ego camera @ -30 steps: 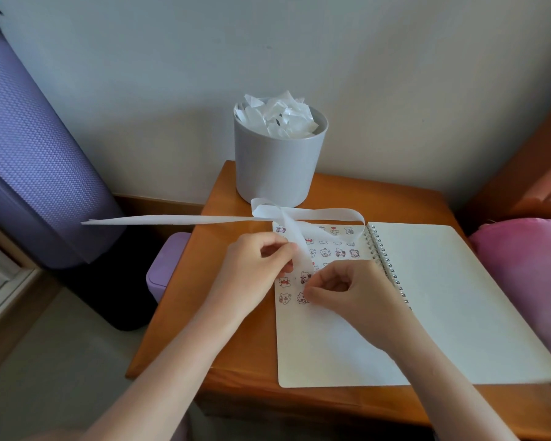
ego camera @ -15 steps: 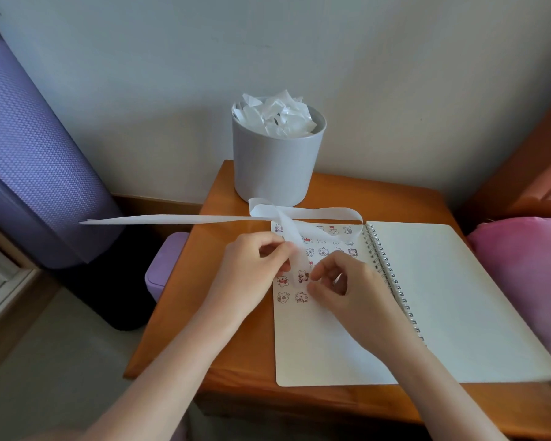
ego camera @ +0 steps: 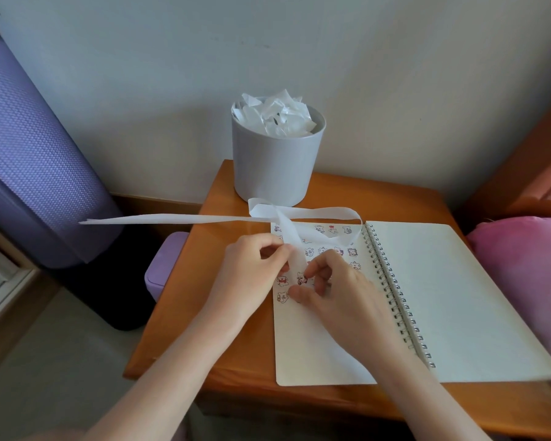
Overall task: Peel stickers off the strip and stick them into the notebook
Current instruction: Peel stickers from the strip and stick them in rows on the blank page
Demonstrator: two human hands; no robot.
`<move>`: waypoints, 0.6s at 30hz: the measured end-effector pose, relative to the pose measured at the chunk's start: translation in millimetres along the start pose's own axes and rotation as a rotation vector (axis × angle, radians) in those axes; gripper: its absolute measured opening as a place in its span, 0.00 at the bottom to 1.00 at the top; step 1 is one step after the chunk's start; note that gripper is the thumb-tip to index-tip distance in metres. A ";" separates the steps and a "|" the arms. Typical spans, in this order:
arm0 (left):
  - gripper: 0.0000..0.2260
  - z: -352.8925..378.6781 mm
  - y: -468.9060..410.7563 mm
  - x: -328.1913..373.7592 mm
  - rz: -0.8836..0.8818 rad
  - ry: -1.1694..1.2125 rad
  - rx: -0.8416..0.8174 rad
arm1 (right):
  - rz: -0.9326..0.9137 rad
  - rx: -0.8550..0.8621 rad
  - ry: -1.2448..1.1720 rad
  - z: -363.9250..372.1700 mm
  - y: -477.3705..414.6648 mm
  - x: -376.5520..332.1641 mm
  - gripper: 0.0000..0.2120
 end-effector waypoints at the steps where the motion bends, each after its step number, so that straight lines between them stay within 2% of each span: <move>1: 0.08 0.1 -0.2 0.0 -0.001 -0.009 -0.002 | -0.003 -0.008 -0.006 0.4 0.2 0.0 0.11; 5: 0.08 0.3 -0.4 -0.3 -0.004 -0.009 -0.008 | 0.012 -0.040 -0.133 -0.7 -2.0 9.2 0.09; 10: 0.08 0.8 -0.1 0.7 -0.001 0.003 -0.021 | 0.008 -0.036 -0.183 -0.4 -1.7 10.1 0.13; 15: 0.08 0.6 0.0 -0.3 -0.004 0.017 -0.020 | -0.006 -0.052 -0.195 -5.0 -4.8 12.0 0.07; 18: 0.08 0.2 0.0 0.4 -0.004 0.027 -0.017 | -0.003 0.021 -0.159 -6.0 -2.8 9.7 0.13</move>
Point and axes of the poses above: each hand's wrist, its own y-axis away from the middle knuckle, its own z-axis out of the palm, x = y × z, the point moved 10 cm from there along -y, towards the middle knuckle, and after that the axes turned 9 degrees about -z, right-handed, at the moved point
